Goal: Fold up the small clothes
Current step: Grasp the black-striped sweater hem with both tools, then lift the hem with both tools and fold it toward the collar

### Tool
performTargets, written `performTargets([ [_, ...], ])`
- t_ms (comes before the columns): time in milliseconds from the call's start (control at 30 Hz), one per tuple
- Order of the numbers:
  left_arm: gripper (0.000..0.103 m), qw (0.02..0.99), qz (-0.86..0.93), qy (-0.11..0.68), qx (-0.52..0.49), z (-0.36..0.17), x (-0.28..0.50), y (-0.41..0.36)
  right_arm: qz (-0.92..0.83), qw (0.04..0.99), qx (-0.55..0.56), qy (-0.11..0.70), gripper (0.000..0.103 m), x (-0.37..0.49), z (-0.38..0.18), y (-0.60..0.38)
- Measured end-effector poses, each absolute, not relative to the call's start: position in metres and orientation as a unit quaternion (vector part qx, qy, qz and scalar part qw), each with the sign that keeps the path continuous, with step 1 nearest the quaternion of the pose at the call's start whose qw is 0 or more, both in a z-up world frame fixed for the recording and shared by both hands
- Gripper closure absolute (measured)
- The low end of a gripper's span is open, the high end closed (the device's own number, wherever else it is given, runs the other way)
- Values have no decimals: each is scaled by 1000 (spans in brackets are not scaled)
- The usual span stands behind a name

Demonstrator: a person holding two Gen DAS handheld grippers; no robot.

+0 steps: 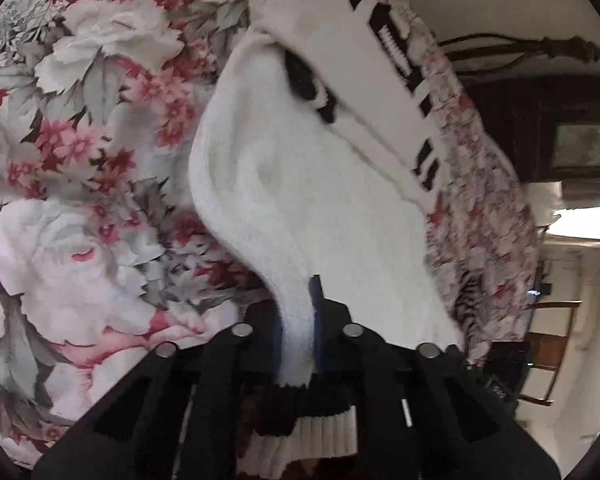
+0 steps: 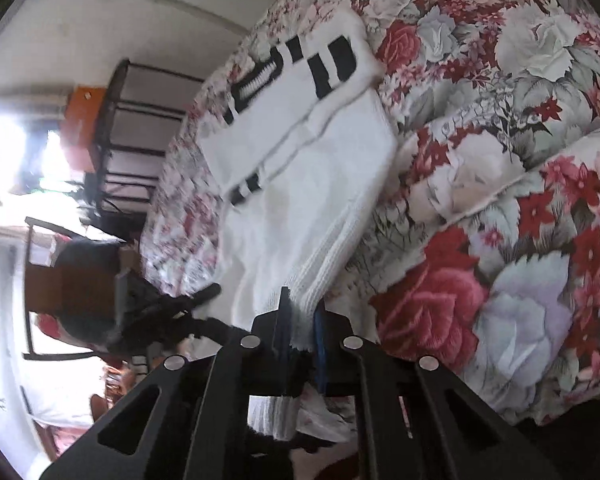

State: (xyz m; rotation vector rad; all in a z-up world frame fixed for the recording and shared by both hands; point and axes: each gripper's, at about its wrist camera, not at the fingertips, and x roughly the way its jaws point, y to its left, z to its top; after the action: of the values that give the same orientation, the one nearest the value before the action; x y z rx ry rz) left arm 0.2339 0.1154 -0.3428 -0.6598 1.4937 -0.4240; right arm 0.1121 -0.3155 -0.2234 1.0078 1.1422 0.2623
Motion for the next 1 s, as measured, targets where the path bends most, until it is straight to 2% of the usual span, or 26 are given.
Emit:
performTargets([
  [267,93,711,-221,595,-303,-284,257,123,151,704,503,478,93,152,-200,-325],
  [467,93,711,-211,586,-325,-281,297,124,153,704,512,469,93,194,-194,-329],
  [1000,93,729,-189,556,-351,-297,409,103,109,670,589,439,93,308,-236,-372],
])
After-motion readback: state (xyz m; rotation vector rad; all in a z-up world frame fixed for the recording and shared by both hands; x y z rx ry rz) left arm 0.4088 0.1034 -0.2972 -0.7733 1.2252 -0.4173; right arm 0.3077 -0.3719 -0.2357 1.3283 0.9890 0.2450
